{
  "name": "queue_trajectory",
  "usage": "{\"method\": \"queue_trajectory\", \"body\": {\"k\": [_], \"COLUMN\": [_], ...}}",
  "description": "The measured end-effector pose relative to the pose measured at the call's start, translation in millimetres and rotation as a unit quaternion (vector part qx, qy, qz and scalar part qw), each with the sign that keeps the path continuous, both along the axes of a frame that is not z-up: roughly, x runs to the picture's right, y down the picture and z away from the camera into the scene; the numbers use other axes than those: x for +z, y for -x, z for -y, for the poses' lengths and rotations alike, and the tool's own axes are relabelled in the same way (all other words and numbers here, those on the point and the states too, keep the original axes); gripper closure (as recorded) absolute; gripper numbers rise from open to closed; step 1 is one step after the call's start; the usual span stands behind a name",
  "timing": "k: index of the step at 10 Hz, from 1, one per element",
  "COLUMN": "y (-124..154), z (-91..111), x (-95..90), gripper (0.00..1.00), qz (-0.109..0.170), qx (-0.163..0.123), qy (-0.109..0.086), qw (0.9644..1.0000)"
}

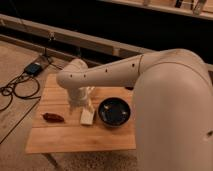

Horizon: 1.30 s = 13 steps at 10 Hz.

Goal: Place the white sponge in the ceramic cup

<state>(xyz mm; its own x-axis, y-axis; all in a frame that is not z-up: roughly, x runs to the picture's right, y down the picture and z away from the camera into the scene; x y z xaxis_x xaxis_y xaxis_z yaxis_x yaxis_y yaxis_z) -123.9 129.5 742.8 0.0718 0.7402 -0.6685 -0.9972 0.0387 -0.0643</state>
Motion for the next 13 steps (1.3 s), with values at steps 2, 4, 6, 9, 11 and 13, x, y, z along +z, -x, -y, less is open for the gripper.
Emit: {"method": "queue_trajectory", "body": {"k": [2, 4, 6, 9, 11, 13], "y": [0.3, -0.5, -2.7, -9.5, -13.1, -16.4], "z": [-15.4, -29.2, -37.1, -40.5, -38.9, -34.0], "x": [15.8, 35.8, 52.6, 79.4, 92.3, 104.8], "gripper": [0.35, 0.35, 0.35, 0.35, 0.35, 0.35], "qz": [-0.003, -0.007, -0.010, -0.012, -0.012, -0.012], "qx": [0.010, 0.024, 0.037, 0.052, 0.056, 0.056], "qy": [0.017, 0.032, 0.041, 0.048, 0.048, 0.044], "qw": [0.9998, 0.9992, 0.9984, 0.9974, 0.9972, 0.9974]}}
